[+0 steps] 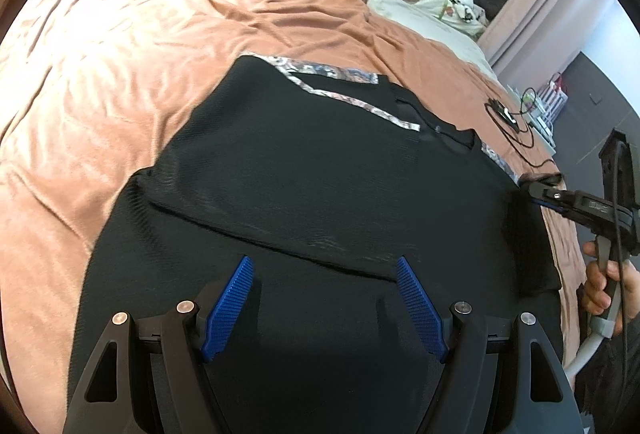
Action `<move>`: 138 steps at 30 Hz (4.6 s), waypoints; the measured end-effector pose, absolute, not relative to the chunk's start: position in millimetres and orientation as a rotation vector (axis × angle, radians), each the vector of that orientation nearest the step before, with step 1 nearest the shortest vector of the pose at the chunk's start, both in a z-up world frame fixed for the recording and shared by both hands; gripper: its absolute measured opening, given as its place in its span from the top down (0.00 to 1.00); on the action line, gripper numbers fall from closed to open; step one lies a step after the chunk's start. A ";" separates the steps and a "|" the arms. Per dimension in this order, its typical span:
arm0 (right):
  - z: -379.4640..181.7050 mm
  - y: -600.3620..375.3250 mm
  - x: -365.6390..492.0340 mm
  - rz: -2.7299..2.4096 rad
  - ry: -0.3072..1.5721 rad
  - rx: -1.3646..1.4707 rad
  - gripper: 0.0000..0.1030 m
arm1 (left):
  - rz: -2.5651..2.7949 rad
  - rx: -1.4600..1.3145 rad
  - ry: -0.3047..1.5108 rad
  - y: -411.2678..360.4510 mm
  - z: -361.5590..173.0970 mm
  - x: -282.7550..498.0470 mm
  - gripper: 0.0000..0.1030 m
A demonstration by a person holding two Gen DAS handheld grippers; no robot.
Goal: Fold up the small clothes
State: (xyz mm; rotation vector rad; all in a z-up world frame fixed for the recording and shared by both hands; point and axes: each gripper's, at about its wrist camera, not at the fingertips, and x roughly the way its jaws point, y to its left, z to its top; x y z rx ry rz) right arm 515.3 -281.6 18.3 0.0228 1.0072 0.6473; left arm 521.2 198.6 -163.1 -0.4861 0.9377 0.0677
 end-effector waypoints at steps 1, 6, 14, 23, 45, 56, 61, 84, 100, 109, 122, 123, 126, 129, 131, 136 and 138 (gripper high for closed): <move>20.0 -282.0 513.8 0.655 0.991 0.035 0.40 | 0.068 -0.488 0.938 199.5 -162.7 520.3 0.26; 21.5 -303.9 517.1 0.640 0.975 0.092 0.30 | 0.052 -0.474 0.938 191.3 -159.2 521.9 0.26; 11.1 -356.0 507.1 0.516 0.960 0.084 0.30 | -0.001 -0.466 0.940 156.1 -154.0 534.8 0.26; 5.3 -404.9 487.2 0.400 0.965 0.069 0.30 | -0.061 -0.405 0.968 99.6 -150.4 555.5 0.26; -45.5 -507.9 424.5 0.321 0.914 0.210 0.30 | -0.147 -0.305 1.045 1.4 -157.7 596.3 0.26; -55.7 -516.1 401.5 0.329 0.852 0.179 0.30 | -0.156 -0.309 1.109 -30.2 -182.6 621.1 0.26; -51.0 -523.9 402.8 0.345 0.856 0.175 0.30 | -0.154 -0.347 1.103 -34.7 -190.5 626.0 0.27; -44.5 -529.3 407.8 0.413 0.826 0.231 0.30 | -0.110 -0.422 1.108 -5.5 -179.7 626.1 0.91; -61.5 -491.7 430.0 0.326 0.859 0.102 0.34 | -0.087 -0.247 1.150 -30.7 -190.0 625.1 0.78; -33.0 -501.7 415.7 0.327 0.872 0.166 0.34 | -0.081 -0.277 1.130 -15.8 -166.8 600.9 0.76; -3.8 -485.3 344.7 0.307 0.829 0.103 0.18 | -0.076 -0.249 0.987 31.7 -92.2 522.0 0.22; -0.5 -486.0 340.1 0.302 0.826 0.103 0.17 | -0.068 -0.248 0.975 38.0 -87.1 514.7 0.15; 10.4 -485.1 324.9 0.285 0.816 0.103 0.07 | -0.049 -0.252 0.932 51.7 -74.8 495.3 0.01; 25.1 -483.9 307.3 0.265 0.786 0.098 0.00 | -0.045 -0.247 0.899 64.1 -65.1 475.8 0.00; 32.7 -481.2 293.4 0.261 0.771 0.096 0.00 | -0.043 -0.255 0.892 72.0 -62.0 465.8 0.00; 42.0 -478.6 268.1 0.265 0.763 0.093 0.00 | -0.036 -0.279 0.867 93.6 -54.9 437.2 0.00; 43.7 -478.7 258.1 0.273 0.770 0.103 0.00 | -0.040 -0.289 0.859 100.9 -52.6 424.8 0.00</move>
